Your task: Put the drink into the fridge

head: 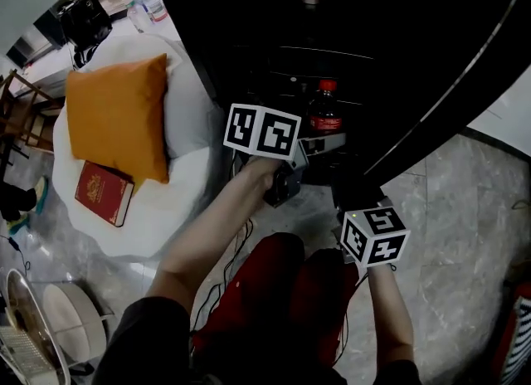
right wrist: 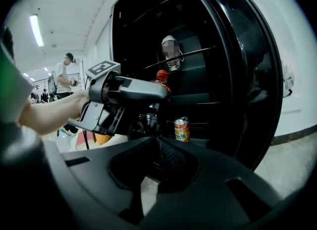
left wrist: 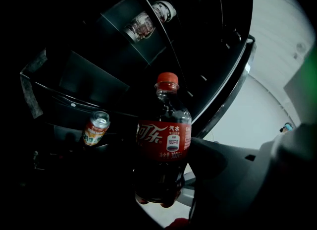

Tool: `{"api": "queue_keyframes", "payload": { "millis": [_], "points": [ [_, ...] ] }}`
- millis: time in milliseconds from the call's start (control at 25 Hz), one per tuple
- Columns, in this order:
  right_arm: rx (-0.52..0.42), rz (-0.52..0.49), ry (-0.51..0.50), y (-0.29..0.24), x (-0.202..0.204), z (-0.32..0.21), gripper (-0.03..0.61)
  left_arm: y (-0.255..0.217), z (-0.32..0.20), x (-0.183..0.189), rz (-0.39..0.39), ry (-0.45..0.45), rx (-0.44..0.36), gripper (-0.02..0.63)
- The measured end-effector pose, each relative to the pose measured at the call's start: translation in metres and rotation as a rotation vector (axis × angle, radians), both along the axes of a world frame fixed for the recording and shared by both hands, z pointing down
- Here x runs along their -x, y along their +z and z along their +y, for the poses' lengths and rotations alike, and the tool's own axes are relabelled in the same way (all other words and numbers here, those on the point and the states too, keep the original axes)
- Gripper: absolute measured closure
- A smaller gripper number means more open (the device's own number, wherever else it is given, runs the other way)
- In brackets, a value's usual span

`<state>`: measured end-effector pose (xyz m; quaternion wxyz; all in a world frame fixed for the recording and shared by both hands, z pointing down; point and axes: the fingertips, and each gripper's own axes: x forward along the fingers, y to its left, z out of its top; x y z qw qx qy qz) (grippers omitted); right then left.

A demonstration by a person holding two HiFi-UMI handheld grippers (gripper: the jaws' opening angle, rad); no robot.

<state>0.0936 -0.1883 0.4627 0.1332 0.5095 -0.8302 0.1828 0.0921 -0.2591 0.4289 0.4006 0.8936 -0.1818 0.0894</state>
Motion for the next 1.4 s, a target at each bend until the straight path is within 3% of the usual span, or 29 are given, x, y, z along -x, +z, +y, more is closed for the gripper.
{"api": "queue_keyframes", "payload": {
  "millis": [120,520,1000,1400],
  "points": [
    [-0.024,0.012,-0.014,-0.007,0.002,-0.004,0.560,-0.005,-0.007,-0.003,0.028,0.015,0.034,0.295],
    [-0.027,0.011,-0.036,-0.012,0.011,-0.019,0.560,-0.014,-0.032,-0.019,0.014,0.033,0.051,0.295],
    [-0.042,0.044,-0.055,-0.009,0.014,-0.045,0.560,-0.006,-0.048,-0.021,0.003,-0.004,0.103,0.295],
    [-0.035,0.059,-0.033,-0.001,0.013,-0.060,0.560,-0.011,-0.054,-0.022,-0.005,-0.013,0.094,0.295]
  ]
}}
